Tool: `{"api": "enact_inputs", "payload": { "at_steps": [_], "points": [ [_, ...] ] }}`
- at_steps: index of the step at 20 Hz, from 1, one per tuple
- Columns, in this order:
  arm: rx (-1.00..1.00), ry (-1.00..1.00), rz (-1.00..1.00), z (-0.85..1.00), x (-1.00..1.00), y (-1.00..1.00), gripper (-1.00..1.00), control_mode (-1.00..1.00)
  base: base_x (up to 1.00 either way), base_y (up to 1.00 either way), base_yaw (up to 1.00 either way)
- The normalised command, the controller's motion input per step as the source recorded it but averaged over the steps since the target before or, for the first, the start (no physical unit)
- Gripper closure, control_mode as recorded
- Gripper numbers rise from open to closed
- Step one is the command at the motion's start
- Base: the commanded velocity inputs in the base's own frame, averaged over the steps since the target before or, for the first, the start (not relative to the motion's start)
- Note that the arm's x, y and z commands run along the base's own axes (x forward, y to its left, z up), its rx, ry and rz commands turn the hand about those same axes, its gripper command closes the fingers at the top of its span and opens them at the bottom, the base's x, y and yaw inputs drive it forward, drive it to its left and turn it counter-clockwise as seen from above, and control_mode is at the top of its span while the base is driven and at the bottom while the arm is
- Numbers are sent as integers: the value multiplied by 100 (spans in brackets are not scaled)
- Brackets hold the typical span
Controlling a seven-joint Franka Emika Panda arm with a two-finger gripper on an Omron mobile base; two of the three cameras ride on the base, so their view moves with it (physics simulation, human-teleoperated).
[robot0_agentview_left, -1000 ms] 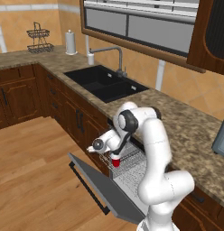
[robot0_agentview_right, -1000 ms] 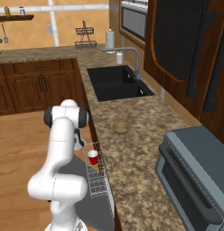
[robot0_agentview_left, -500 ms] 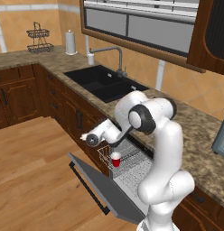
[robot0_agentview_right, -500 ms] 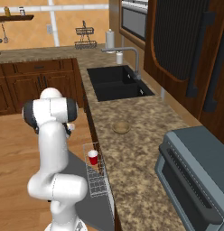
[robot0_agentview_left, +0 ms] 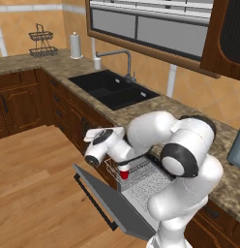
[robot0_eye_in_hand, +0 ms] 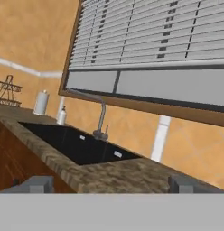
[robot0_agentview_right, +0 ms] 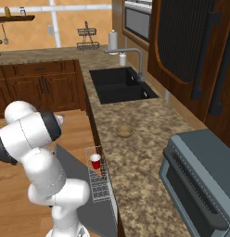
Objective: Pick up the cup and bowl from the counter, place them in the dishwasher, and close the dishwasher door.
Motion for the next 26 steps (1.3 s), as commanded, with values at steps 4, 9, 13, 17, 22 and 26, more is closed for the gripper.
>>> {"api": "enact_inputs", "payload": {
  "at_steps": [4,9,13,17,22,26],
  "points": [
    [28,-24,-4,100,-100,-83,-100,-100,0,0,0],
    [57,-1,4,100,-94,-80,-100,-100,0,0,0],
    [69,1,9,100,-49,-35,-100,-100,0,0,0],
    [17,31,19,99,-22,-29,-100,-100,0,0,0],
    [-18,77,36,14,-9,-8,-100,-100,0,0,0],
    [-6,32,49,1,-5,-2,-100,-100,0,0,0]
  ]
}}
